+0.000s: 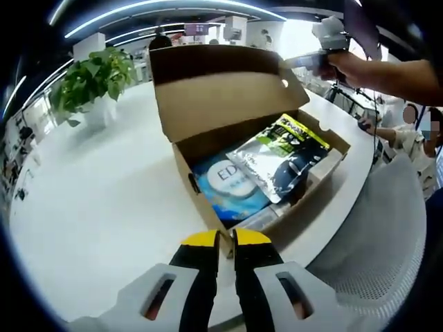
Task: Operate the shoe box by opening the lid, removing the specified soft item, and placing it in the target area until the item is outside and the box remains undamaged.
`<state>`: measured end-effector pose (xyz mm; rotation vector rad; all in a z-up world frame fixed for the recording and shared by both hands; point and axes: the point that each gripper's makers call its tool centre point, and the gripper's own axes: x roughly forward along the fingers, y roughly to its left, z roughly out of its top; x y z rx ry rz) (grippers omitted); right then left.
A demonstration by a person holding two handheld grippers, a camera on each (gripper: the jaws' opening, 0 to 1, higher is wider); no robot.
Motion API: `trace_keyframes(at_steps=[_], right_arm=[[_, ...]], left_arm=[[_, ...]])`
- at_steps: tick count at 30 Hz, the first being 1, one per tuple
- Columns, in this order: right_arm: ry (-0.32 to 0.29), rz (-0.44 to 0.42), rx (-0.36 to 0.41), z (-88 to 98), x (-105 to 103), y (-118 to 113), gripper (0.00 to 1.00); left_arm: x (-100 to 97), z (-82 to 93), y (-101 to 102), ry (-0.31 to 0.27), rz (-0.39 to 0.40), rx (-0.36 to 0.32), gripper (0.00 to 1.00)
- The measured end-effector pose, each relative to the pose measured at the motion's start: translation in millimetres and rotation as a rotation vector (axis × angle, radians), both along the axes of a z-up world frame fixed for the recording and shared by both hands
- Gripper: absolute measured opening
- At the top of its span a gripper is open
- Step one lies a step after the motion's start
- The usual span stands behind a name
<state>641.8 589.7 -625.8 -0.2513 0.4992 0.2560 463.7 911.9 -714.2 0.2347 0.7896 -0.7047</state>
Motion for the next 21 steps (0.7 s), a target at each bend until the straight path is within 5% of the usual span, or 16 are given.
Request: trace_keyframes(at_steps=[21], right_arm=[[0.075, -0.018, -0.004, -38.6, 24.3, -2.6, 0.00]], left_arm=[[-0.6, -0.7, 1.0, 0.014, 0.007, -0.007, 0.04]])
